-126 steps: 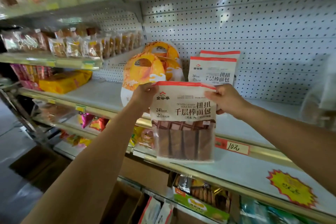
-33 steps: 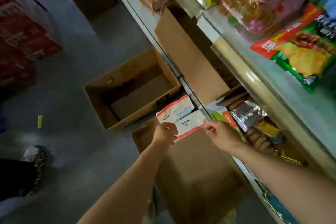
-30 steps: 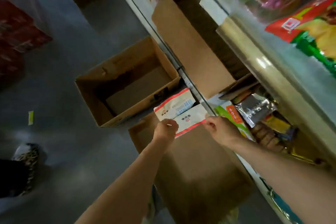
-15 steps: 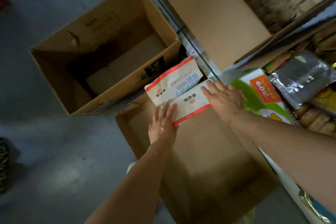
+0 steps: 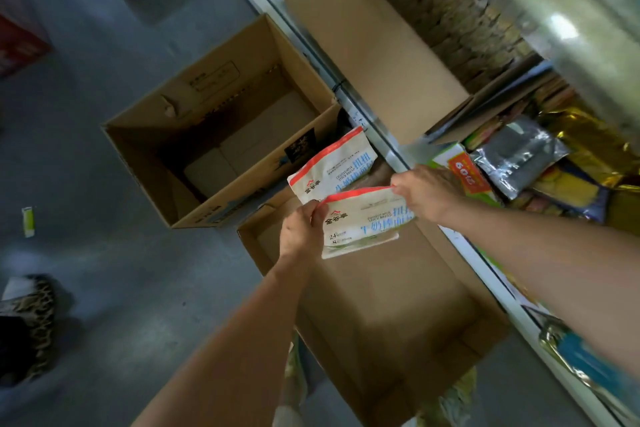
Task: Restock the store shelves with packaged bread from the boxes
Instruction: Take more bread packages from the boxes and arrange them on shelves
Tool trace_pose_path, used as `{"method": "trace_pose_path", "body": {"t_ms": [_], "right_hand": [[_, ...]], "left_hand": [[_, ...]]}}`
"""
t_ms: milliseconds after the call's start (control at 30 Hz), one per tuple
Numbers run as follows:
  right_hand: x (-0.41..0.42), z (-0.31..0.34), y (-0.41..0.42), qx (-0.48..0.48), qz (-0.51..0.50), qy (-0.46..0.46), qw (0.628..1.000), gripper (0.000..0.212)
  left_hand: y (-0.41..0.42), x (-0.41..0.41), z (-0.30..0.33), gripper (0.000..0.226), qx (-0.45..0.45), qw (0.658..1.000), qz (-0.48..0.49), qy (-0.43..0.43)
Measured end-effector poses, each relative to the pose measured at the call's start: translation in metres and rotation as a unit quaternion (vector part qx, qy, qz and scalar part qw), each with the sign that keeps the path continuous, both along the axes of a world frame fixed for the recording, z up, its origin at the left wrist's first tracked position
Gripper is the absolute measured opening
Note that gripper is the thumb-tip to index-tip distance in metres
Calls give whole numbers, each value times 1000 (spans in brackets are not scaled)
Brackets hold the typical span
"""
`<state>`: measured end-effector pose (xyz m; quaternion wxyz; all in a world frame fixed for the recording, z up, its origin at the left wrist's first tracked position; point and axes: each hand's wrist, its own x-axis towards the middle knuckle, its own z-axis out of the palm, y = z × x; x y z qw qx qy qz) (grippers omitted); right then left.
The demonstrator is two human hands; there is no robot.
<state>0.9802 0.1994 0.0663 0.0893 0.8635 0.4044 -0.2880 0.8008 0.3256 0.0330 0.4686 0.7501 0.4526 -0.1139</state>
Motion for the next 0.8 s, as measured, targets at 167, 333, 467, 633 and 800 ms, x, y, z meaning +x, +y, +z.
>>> {"method": "trace_pose_path", "body": {"t_ms": [167,333,467,633,800], "right_hand": [[-11,75,-4,10,-27,30,999,23],[-18,170,2,38,-70,41,996,30],[-27,258,5,77,-110,52,990,35],[-46,357,-17,109,-163,-22,980,36],[-68,428,-56,181,-226,-14,957,32]], "left_hand": [[16,-11,77,28,-19,999,-27,-25],[41,-12,166,30,-10,995,-71,-66],[59,0,249,25,-34,991,-56,-115],[62,11,350,17,-54,978,-71,-190],[42,9,427,21,-67,962,-116,-240]]}}
